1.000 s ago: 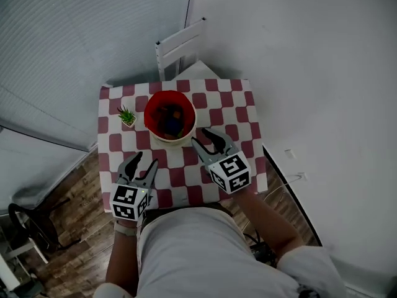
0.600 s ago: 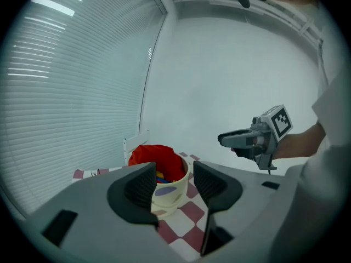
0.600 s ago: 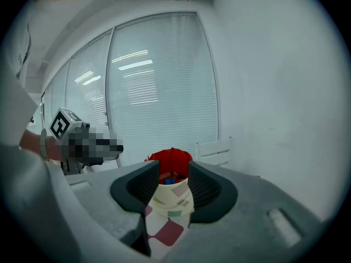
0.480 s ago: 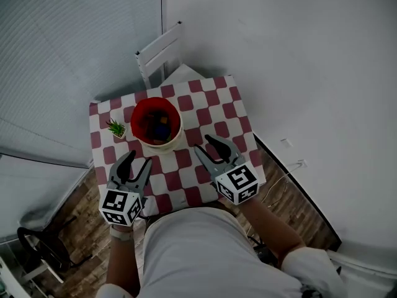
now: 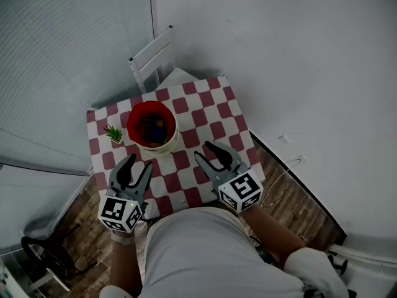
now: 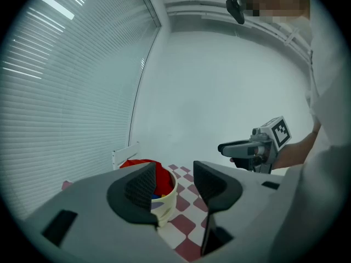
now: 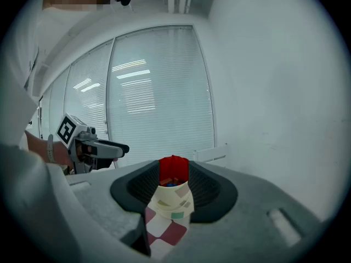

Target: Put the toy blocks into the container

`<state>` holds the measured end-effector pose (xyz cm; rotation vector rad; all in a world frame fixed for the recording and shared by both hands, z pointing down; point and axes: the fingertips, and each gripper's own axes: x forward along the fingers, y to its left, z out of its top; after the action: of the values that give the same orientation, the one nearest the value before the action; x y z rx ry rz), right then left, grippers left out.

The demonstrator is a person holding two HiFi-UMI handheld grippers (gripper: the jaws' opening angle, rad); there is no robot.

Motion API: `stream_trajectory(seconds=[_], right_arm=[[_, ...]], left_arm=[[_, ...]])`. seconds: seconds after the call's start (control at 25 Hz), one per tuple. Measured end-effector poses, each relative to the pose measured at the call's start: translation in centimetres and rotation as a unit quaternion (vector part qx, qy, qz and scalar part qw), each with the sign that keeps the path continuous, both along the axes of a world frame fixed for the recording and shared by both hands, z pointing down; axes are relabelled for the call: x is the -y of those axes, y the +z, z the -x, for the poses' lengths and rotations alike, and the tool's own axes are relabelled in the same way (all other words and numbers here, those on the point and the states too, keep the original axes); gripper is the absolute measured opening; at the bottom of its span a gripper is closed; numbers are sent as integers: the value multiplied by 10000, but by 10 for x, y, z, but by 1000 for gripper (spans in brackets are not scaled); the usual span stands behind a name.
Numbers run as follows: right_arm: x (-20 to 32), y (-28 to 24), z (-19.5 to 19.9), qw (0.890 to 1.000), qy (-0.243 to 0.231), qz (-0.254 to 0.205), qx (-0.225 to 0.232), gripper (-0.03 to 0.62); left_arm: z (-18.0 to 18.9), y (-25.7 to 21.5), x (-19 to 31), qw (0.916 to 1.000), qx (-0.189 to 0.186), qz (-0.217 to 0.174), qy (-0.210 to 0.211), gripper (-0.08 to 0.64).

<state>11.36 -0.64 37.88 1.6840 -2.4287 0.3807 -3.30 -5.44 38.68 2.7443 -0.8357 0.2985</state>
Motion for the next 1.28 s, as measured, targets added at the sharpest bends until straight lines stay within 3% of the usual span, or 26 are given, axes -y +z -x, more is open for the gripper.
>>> stream_trajectory(seconds=[1.28], right_arm=[[-7,4,29,9995,-274,73,-100,147]], left_arm=[[4,-1,-15,9998,-118,-22,165,195]])
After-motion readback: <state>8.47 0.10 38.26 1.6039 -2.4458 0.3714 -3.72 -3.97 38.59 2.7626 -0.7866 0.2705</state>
